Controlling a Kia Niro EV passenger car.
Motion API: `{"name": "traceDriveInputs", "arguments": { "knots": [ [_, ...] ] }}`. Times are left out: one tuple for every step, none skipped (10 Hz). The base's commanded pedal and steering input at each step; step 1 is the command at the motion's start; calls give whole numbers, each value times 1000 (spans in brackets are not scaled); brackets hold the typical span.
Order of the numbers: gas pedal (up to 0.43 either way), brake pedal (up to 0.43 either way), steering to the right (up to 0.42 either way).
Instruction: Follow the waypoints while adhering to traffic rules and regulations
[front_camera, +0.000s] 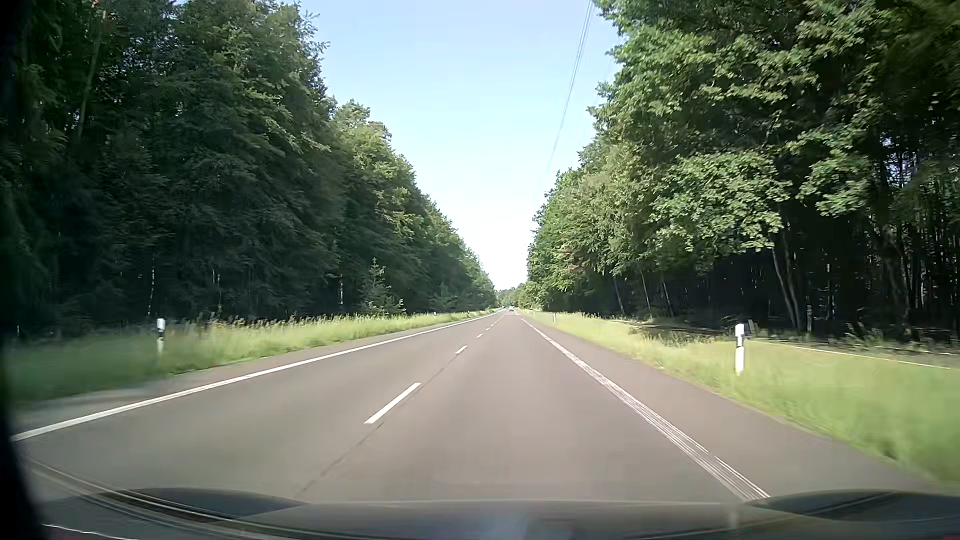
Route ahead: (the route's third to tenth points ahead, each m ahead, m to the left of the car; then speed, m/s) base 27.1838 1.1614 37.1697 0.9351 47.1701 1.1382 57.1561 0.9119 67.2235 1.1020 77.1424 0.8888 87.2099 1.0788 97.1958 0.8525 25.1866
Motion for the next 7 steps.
{"name": "traceDriveInputs", "arguments": {
  "knots": [
    [220, 30, 0],
    [220, 30, 0],
    [220, 30, 0],
    [220, 30, 0],
    [220, 30, 0],
    [220, 30, 0],
    [220, 30, 0]
  ]
}}
